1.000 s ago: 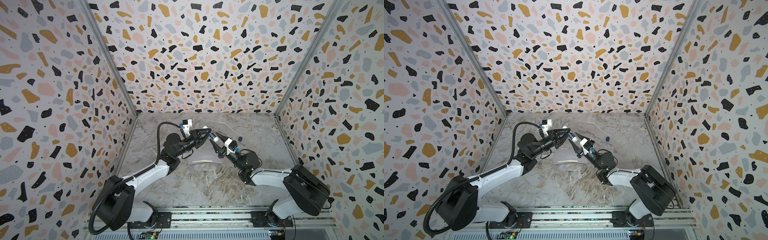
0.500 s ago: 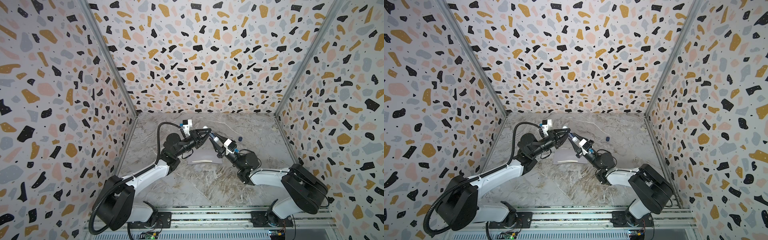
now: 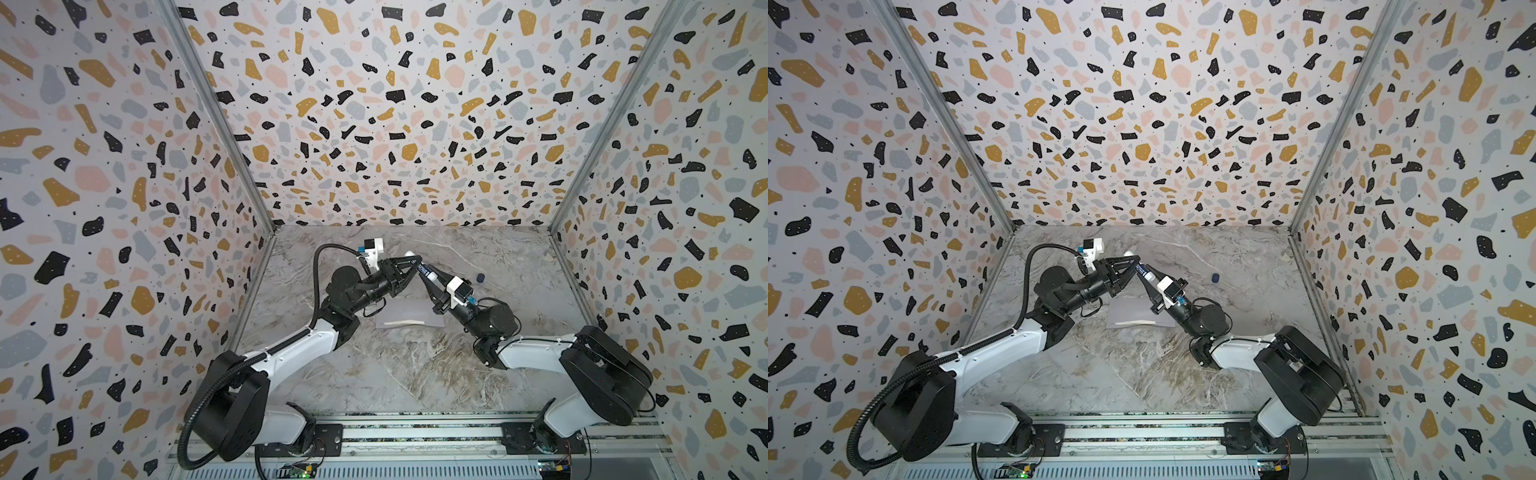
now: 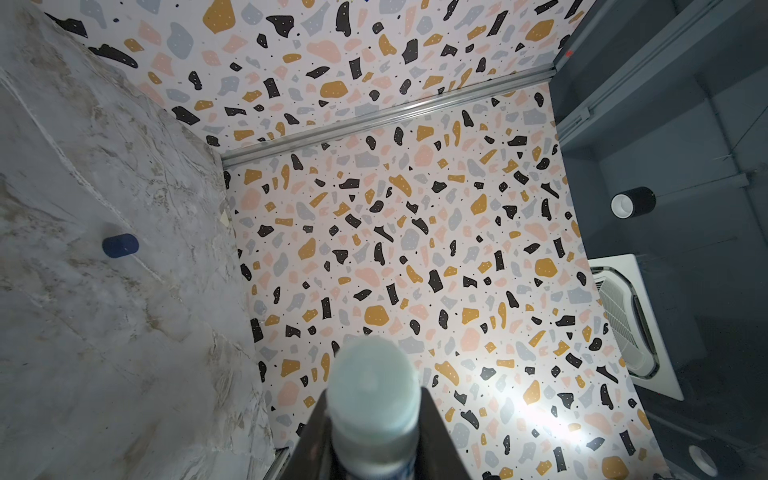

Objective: Place the letter into the envelope and seal it
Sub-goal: 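Grip the glue stick with the right gripper while the left gripper releases it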

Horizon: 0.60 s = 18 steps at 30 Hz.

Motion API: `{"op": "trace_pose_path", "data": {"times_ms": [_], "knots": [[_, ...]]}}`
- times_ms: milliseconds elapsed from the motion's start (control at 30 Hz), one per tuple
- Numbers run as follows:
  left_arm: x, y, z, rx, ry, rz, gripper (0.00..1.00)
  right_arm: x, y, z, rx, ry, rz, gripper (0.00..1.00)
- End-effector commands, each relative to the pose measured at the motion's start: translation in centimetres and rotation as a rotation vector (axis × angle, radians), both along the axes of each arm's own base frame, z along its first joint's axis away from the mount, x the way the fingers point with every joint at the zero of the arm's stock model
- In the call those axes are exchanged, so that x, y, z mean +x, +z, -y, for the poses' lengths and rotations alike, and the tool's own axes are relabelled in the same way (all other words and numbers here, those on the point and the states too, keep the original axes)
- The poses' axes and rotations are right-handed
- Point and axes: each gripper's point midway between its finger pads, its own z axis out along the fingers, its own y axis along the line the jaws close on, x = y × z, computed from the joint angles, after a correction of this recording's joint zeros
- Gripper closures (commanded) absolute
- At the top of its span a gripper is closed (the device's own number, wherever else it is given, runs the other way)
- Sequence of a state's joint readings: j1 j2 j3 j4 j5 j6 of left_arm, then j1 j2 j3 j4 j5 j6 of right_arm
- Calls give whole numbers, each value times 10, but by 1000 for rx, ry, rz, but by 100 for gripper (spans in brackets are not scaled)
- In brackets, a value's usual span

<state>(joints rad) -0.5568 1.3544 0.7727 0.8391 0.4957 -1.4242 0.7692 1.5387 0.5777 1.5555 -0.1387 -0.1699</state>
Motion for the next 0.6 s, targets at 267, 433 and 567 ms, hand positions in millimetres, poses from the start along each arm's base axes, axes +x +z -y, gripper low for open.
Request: {"op": "trace_pose_path", "data": {"times_ms": [267,433,567], "knots": [[35,-20,-43,469,185,255,34,40,13,22,-41,-211,-277,100],[38,-38,-72,773,278,383,23,67,-6,41,-132,-281,-530,100],[31,-54,-79,941,248,531,21,79,-25,61,-220,-375,-677,100]]}}
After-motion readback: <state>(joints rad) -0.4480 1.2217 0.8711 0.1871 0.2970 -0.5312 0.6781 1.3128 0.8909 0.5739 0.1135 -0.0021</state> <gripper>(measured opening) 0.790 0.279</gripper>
